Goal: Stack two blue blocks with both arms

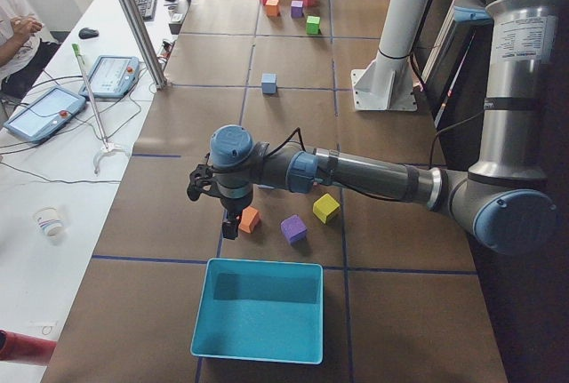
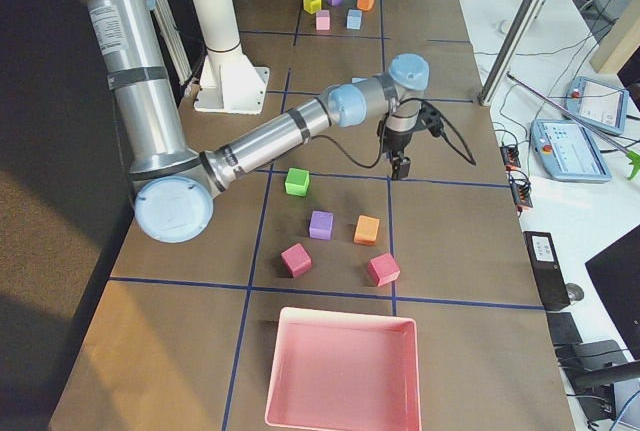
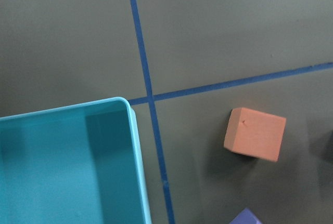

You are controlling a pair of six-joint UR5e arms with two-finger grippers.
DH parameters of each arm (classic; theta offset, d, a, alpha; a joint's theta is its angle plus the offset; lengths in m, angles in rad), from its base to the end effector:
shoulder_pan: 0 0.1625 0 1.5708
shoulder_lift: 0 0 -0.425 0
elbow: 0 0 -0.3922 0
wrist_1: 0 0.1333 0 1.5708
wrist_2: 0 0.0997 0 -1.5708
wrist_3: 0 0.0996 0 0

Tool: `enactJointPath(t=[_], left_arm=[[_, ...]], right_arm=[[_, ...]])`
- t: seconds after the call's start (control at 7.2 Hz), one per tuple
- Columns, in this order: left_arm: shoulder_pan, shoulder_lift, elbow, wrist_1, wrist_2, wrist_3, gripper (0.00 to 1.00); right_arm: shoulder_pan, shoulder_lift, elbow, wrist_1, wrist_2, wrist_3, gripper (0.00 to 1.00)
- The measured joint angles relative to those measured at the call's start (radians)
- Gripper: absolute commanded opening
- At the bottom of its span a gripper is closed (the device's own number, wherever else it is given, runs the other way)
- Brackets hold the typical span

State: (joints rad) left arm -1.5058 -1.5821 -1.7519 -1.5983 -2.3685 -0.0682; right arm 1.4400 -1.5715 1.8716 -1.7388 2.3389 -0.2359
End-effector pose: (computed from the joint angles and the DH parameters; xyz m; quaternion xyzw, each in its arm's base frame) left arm -0.0293 -0.5052 0.5586 0.0752 0.3919 0.0412 0.9160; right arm 0.0006 -0.4869 0.5294 0.0807 -0.3701 -0.1930 0.9051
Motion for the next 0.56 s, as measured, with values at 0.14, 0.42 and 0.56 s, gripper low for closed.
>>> enactJointPath(t=[0.14,0.42,0.56], left_arm=[[0.057,-0.019,-0.011,-0.042,0.0,-0.089,1.0],[0.234,-0.032,-0.016,-0.172,0.019,-0.272,1.0],[0.316,-0.035,-0.007,-0.244,0.059,-0.373,1.0]], right_arm=[[0.078,-0.096,-0.002,0.001,0.002,-0.137,0.99],[0.143,-0.178,-0.007,0.001,0.001,-0.213,0.99],[0.149,-0.184,-0.009,0.002,0.002,-0.209,0.99]])
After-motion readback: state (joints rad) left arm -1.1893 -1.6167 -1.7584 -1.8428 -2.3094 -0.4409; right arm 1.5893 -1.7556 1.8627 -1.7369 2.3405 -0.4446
